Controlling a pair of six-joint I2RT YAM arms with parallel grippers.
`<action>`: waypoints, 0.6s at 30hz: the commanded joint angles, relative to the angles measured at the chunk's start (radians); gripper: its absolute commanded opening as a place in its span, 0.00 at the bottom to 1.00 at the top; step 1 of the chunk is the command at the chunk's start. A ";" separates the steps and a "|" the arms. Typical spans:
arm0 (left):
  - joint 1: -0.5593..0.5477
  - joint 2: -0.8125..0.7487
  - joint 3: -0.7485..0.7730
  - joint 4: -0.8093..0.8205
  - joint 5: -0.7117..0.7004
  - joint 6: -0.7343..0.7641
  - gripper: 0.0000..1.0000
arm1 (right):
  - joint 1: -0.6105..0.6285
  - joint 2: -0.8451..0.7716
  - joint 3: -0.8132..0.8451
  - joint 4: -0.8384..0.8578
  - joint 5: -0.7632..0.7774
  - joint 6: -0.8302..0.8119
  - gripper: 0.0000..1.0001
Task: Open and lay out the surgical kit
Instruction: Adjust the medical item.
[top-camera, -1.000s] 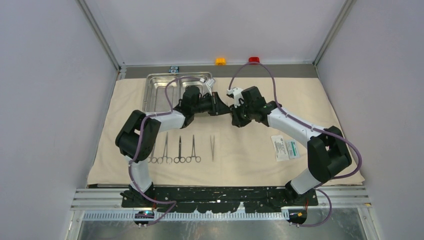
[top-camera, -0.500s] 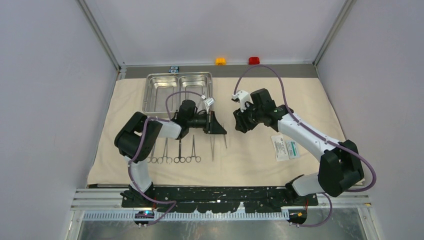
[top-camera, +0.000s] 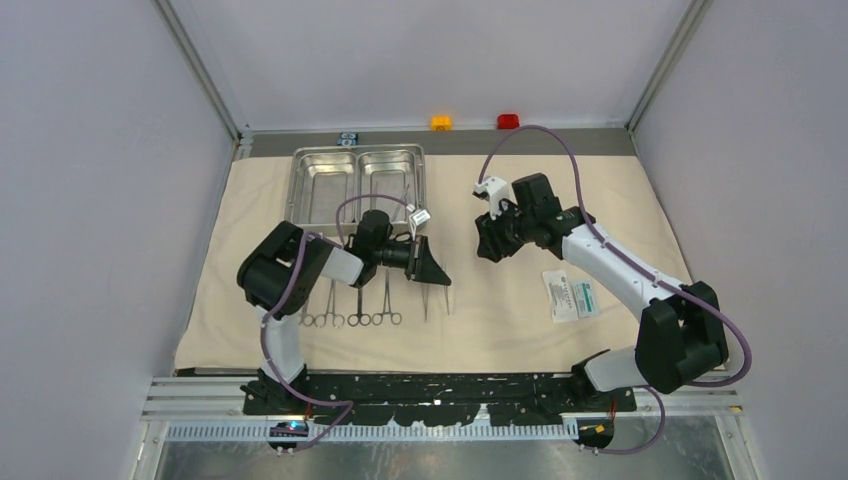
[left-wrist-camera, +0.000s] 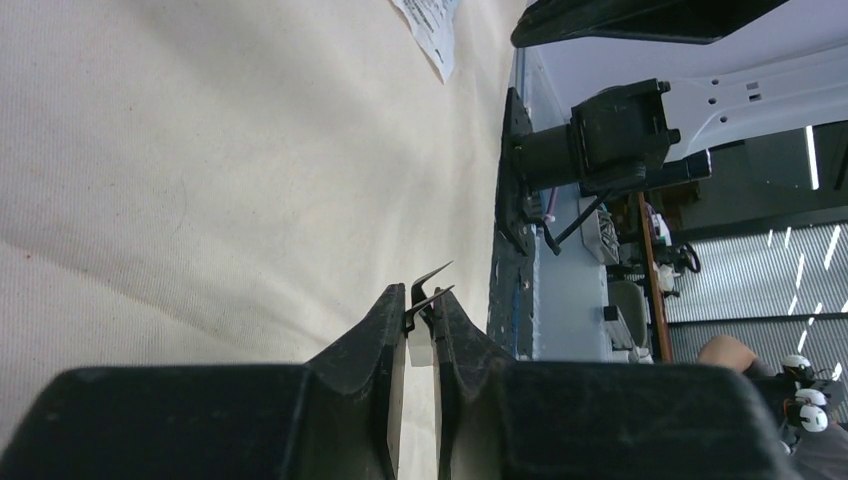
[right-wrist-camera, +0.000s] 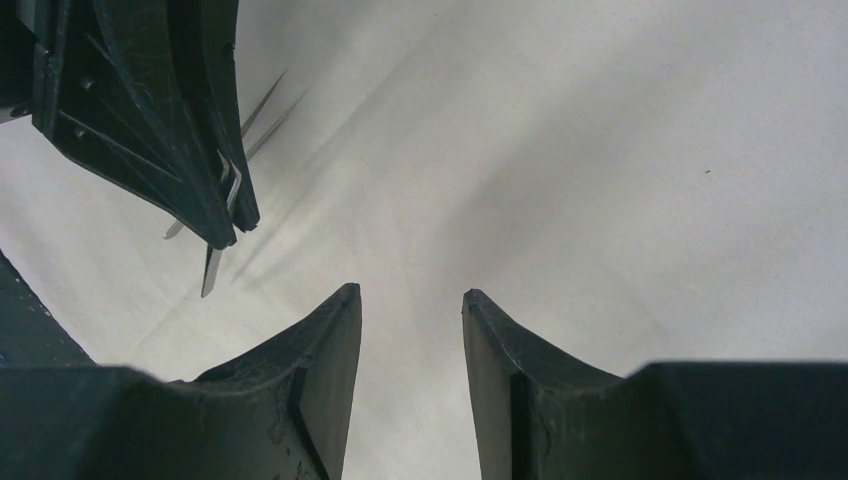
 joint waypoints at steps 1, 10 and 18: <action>0.017 0.024 0.008 0.052 0.065 -0.006 0.10 | -0.006 0.005 0.009 0.005 -0.025 -0.013 0.47; 0.032 0.056 0.045 -0.101 0.056 0.082 0.12 | -0.012 0.019 0.009 0.002 -0.044 -0.019 0.47; 0.032 0.065 0.045 -0.126 0.074 0.094 0.13 | -0.012 0.038 0.012 0.002 -0.054 -0.021 0.47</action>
